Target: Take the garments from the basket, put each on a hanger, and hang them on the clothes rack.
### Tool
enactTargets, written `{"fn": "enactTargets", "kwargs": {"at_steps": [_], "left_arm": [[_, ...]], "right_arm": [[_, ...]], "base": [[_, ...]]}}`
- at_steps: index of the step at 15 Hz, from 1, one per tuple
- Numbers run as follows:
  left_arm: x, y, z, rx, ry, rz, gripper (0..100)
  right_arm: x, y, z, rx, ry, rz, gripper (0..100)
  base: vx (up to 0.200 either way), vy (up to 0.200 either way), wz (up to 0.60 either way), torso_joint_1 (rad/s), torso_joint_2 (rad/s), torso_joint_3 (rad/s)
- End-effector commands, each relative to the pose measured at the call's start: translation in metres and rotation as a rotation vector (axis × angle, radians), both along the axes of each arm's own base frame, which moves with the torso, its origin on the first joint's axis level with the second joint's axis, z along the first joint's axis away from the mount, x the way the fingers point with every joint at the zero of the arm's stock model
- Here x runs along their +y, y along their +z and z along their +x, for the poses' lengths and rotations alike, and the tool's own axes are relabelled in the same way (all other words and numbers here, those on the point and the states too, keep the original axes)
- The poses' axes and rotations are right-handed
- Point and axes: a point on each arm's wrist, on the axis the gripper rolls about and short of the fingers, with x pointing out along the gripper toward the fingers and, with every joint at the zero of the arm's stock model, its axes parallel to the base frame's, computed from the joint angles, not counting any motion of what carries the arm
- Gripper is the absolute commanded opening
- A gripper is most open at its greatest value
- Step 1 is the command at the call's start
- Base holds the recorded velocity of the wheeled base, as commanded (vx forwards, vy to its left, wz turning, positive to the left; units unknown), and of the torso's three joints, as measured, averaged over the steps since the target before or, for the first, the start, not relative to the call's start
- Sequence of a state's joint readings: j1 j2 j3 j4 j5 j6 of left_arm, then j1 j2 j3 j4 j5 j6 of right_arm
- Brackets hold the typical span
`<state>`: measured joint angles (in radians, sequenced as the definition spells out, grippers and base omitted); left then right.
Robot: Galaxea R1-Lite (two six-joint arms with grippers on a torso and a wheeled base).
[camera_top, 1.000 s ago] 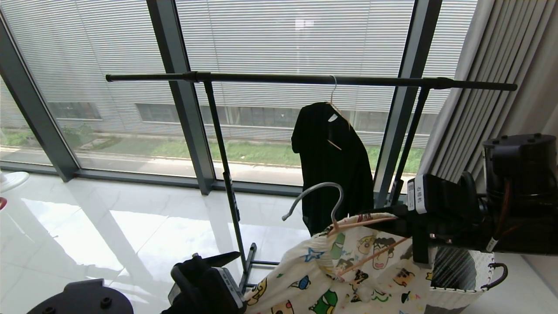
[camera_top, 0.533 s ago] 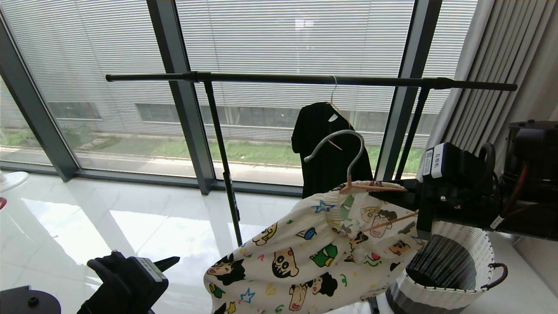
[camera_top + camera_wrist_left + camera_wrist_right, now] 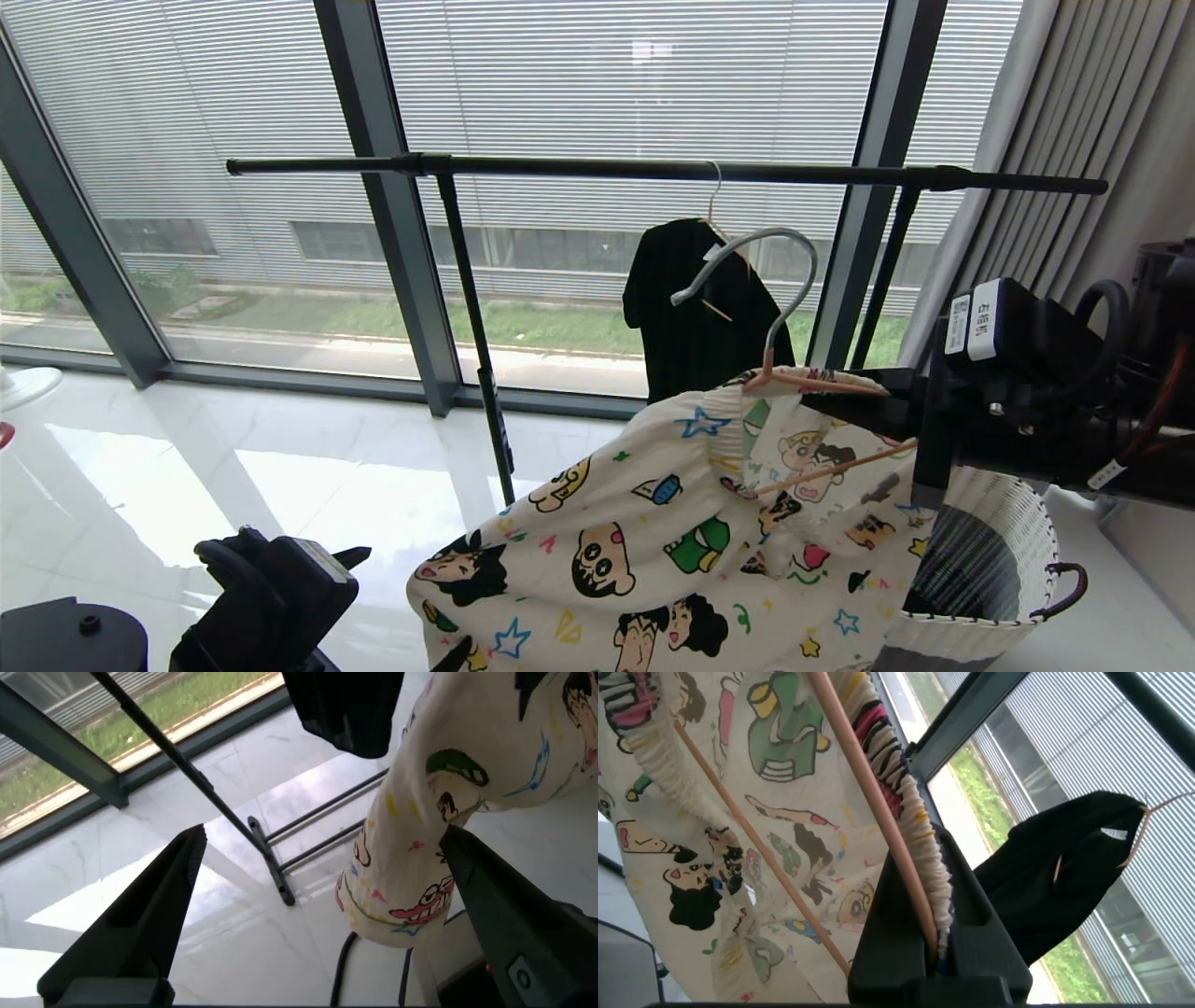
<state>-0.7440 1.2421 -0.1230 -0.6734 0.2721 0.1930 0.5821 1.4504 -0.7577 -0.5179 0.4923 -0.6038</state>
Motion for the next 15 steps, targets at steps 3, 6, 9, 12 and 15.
{"fn": "enactTargets", "kwargs": {"at_steps": [3,6,9,12,15], "left_arm": [[-0.003,0.001,0.000,0.008,-0.036,-0.010,0],[-0.002,-0.001,0.000,0.017,-0.042,-0.005,0],[0.000,-0.004,-0.001,0.027,-0.034,0.004,0],[0.013,-0.018,0.001,0.080,0.047,0.048,0],[0.018,-0.022,0.001,0.096,0.081,0.060,0]], "right_arm": [[0.003,0.005,-0.009,-0.020,0.030,0.013,0],[0.000,0.007,-0.018,-0.030,0.041,0.018,0],[-0.004,0.008,-0.024,-0.038,0.036,0.024,0],[-0.006,0.010,-0.024,-0.014,0.020,0.042,0],[-0.007,0.010,-0.024,0.020,-0.012,0.064,0]], "base": [[0.000,0.000,0.00,0.000,0.00,0.000],[0.000,0.000,0.00,0.000,0.00,0.000],[0.000,0.000,0.00,0.000,0.00,0.000],[0.000,0.000,0.00,0.000,0.00,0.000],[0.000,0.000,0.00,0.000,0.00,0.000]]}}
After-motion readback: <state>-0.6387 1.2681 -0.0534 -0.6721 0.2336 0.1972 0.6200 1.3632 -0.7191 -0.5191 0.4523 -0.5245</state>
